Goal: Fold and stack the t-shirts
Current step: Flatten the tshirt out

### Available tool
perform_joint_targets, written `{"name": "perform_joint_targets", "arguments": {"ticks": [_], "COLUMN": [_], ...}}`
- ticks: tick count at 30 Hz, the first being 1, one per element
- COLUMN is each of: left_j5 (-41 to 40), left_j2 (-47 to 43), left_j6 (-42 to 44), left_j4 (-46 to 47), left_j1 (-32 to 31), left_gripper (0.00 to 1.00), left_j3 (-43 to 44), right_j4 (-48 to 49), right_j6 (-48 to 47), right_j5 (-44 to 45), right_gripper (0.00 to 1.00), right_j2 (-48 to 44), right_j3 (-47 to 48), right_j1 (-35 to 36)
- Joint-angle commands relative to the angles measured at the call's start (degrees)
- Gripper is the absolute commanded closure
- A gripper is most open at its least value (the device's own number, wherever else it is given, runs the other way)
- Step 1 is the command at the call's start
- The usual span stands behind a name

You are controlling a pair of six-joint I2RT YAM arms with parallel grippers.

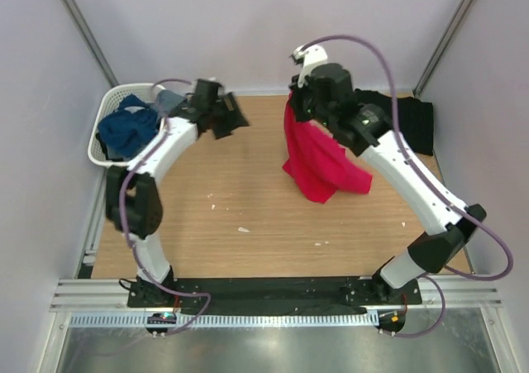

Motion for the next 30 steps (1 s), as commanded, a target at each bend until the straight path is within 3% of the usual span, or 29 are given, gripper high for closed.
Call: {"name": "perform_joint_targets", "arguments": {"ticks": [1,3,5,9,13,14,17,18,19,21,25,27,30], "left_j5": [-6.0,-11.0,-12.2,-17.2,-25.1,-26.1,-27.2,-26.6,-26.0,-22.4,-14.4,-12.2,-15.1], "left_j2": [-17.4,-23.3,-31.2,-40.1,-46.3,-48.7,-52.1,-53.8,-54.4,-54.9,-50.8,-48.0,-41.3], "left_j6": [1.6,3.0,2.6,-0.9,-2.5,-2.3,-1.6,-1.5,-1.3,-1.7,-2.5,-3.1,-2.3], "left_j4": [-6.5,-8.8,-11.5,-15.3,-20.2,-20.2,-21.0,-21.0,-20.0,-18.3,-12.9,-11.0,-7.3], "left_j1": [7.8,8.5,8.6,8.5,8.6,8.6,9.2,9.2,9.2,9.2,9.1,7.6,2.9], "left_gripper": [0.34,0.32,0.31,0.28,0.23,0.22,0.18,0.17,0.16,0.15,0.15,0.16,0.20], "left_j3": [-12.9,-22.3,-28.7,-34.4,-38.3,-39.3,-41.9,-42.4,-43.5,-44.5,-45.0,-43.7,-38.9], "right_j4": [0.6,2.0,2.5,2.8,3.8,3.5,-0.6,-1.8,-4.1,-6.3,-11.5,-11.7,-11.7], "right_j6": [1.7,2.9,2.7,4.1,8.6,9.7,11.0,10.9,11.2,11.7,16.7,18.1,17.8], "right_j5": [-6.0,-7.8,-8.2,-11.9,-23.2,-25.5,-23.0,-15.6,-11.3,-2.7,-0.6,-0.8,3.8], "right_gripper": [0.99,0.99,0.99,0.99,0.97,0.78,0.38,0.13,0.03,0.00,0.00,0.00,0.01], "right_j2": [1.6,4.9,12.6,23.5,29.1,29.8,29.7,28.9,28.3,26.3,21.0,18.0,13.2], "right_j3": [-8.1,-10.0,-4.3,7.8,9.3,8.0,8.0,8.7,9.3,11.6,10.9,4.9,-4.0], "right_j1": [2.3,4.5,9.6,15.0,15.1,15.2,15.3,15.1,15.0,12.9,4.0,-0.6,-7.6]}}
